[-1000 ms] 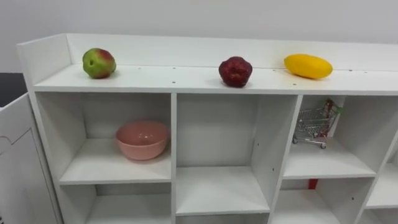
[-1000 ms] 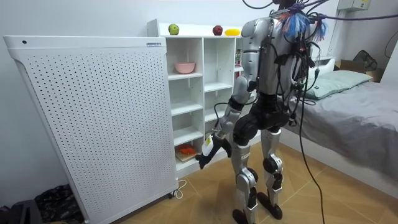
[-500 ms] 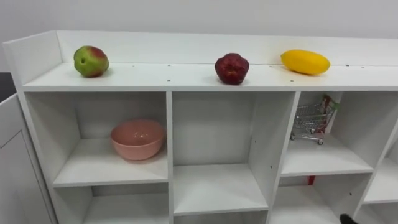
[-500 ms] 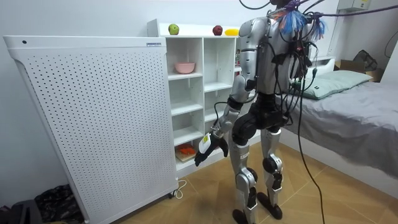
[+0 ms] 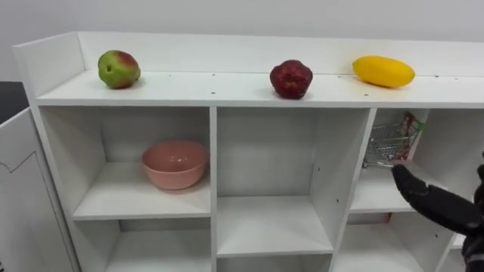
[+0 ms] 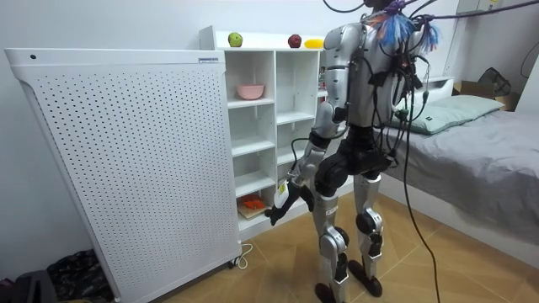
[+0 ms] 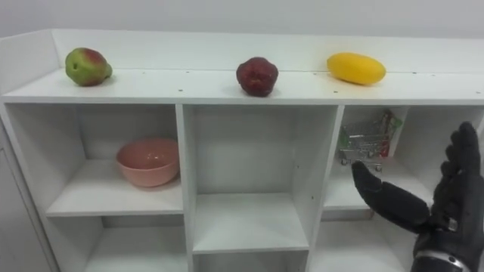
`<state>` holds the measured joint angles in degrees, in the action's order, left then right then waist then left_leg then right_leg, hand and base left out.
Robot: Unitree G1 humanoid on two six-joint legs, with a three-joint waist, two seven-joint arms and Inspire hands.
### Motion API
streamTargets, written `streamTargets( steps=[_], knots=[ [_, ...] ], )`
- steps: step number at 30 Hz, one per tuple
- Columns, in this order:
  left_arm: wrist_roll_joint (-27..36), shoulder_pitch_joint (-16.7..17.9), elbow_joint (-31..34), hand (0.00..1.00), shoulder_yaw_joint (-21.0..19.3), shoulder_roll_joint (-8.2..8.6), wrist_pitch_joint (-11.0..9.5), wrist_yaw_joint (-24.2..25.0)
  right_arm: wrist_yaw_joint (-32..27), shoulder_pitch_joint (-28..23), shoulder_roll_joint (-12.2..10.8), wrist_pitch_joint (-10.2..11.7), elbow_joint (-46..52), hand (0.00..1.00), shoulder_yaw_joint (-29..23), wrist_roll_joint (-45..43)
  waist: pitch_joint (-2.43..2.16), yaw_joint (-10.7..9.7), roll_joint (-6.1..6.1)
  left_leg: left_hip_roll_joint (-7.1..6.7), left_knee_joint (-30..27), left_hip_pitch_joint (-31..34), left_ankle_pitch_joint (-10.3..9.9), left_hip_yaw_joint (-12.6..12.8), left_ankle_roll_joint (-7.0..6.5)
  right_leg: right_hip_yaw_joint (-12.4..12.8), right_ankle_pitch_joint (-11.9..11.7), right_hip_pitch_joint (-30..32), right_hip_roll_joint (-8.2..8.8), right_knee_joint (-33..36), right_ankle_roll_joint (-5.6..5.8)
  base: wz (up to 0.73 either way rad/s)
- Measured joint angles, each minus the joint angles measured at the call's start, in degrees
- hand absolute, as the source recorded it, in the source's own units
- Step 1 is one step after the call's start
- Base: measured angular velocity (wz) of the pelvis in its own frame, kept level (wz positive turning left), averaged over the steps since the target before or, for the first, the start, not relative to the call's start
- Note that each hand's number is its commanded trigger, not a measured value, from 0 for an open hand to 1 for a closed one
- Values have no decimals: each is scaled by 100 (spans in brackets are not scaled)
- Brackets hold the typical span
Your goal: Arrange fruit in the closet
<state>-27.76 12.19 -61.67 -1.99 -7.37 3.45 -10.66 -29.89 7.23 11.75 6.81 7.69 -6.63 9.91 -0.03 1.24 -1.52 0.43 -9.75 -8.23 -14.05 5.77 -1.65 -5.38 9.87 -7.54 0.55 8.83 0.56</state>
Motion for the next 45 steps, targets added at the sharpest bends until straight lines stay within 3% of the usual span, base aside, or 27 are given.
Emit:
streamTargets(
  steps=[4, 7, 11, 22, 30, 36, 40, 45],
  knots=[
    [-6, -92, 2, 0, 4, 1, -4, 10, 68, 258, 110, 4, 1, 0, 97, -176, 3, 89, -64, 5, -30, 59, 3, -4, 4, -38, 0, 66, -1, -6, 0, 0],
    [1, -134, 1, 0, 6, -13, -21, 10, 125, 569, 242, 9, -1, 0, 125, -191, 40, 97, -137, 2, -67, 96, 5, -78, 4, -103, 0, 68, 4, -8, 0, 10],
    [4, -153, 1, 0, 2, -18, -44, 10, 275, 843, 414, 89, -10, 0, 191, -182, 27, 144, -194, 1, -87, 95, 5, -139, 4, -120, 0, 57, 5, -19, 0, 10],
    [-162, -267, -3, 0, 0, -123, -41, 152, 546, 1204, 439, 78, -496, 0, 206, -181, 82, 317, -294, 5, -169, 179, 17, -275, -6, -287, 0, 12, 42, -17, 0, 7],
    [-178, -262, -14, 0, 1, -203, -10, 233, 671, 1604, 451, 79, -665, 0, 230, 49, 54, 405, -337, 6, -192, 240, 20, -353, -2, -407, 0, 32, 46, -3, 0, 4],
    [-176, -265, -8, 0, -5, -268, -1, 231, 791, 2102, 669, 73, -1015, 0, 385, 336, 48, 417, -345, -6, -209, 257, 28, -369, -9, -427, 0, 63, 64, -13, 0, 1],
    [-175, -264, 36, 0, -5, -271, 3, 226, 805, 2141, 880, 73, -1041, 0, 385, 559, 44, 416, -347, -17, -208, 259, 31, -400, -15, -463, 0, 57, 77, -14, 0, 4],
    [-174, -263, 107, 0, -4, -278, 4, 219, 808, 2141, 883, 73, -1113, 0, 385, 565, 33, 405, -336, -18, -208, 266, 37, -410, -15, -505, 0, 53, 81, -15, 0, 0]
  ],
)
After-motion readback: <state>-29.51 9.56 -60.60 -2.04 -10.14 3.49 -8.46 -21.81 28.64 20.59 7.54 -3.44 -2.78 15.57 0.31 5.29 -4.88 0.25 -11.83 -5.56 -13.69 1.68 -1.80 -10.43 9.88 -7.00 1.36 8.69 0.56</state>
